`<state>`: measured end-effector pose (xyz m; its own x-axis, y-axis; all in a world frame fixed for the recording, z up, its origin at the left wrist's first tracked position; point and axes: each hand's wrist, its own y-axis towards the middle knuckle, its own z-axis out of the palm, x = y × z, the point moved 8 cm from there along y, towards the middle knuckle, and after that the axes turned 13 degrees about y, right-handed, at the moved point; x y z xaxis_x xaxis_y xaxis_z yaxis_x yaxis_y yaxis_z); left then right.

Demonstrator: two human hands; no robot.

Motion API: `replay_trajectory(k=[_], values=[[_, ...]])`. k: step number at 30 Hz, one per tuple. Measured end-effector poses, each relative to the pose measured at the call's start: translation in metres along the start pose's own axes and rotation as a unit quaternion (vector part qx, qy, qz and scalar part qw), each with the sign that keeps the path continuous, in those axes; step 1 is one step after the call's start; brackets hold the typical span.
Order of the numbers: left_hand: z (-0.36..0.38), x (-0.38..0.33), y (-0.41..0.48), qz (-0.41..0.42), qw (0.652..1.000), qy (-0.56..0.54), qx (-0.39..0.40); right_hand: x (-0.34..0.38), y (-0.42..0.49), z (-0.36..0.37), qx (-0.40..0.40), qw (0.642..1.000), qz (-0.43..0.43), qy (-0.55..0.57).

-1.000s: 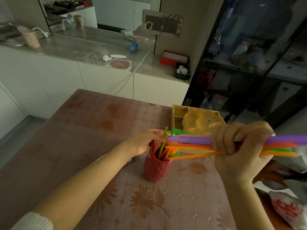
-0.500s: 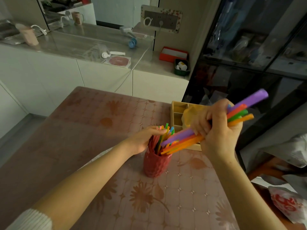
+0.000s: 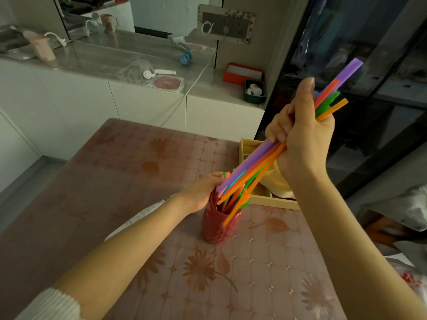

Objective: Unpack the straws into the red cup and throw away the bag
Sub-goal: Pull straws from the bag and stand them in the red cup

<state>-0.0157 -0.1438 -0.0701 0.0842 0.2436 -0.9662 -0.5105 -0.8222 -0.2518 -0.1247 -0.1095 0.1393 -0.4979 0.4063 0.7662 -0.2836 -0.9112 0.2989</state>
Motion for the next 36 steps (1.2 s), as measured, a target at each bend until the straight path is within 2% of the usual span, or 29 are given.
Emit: replay_trajectory(k=[6,11,13,16,20,23,28,33,36], values=[[0.003,-0.003,0.001,0.01,1.0,-0.002,0.019,-0.005,0.002,0.002,-0.004,1.0,0.002,-0.024],[-0.001,-0.01,-0.008,0.048,0.998,-0.051,0.004,-0.024,0.021,-0.014,-0.07,0.997,0.024,-0.038],[-0.001,-0.014,-0.013,0.075,0.995,-0.049,0.031,-0.03,0.028,-0.021,-0.098,0.994,0.029,-0.045],[0.004,-0.028,-0.017,0.098,0.988,0.055,0.105,-0.031,0.035,-0.024,-0.125,0.99,0.034,-0.051],[0.013,-0.039,-0.01,0.061,0.96,0.208,0.176,-0.023,0.043,-0.018,-0.136,0.99,0.027,-0.033],[0.015,-0.051,-0.005,0.064,0.941,0.294,0.153,-0.013,0.047,-0.016,-0.131,0.99,0.006,-0.043],[0.012,-0.065,-0.004,0.084,0.928,0.356,0.063,-0.004,0.05,-0.02,-0.136,0.989,-0.011,-0.054],[0.013,-0.057,-0.006,0.077,0.934,0.344,0.057,-0.014,0.04,-0.016,-0.114,0.992,-0.008,-0.05],[0.011,-0.046,-0.007,0.075,0.951,0.298,0.048,-0.021,0.033,-0.015,-0.103,0.993,-0.009,-0.063]])
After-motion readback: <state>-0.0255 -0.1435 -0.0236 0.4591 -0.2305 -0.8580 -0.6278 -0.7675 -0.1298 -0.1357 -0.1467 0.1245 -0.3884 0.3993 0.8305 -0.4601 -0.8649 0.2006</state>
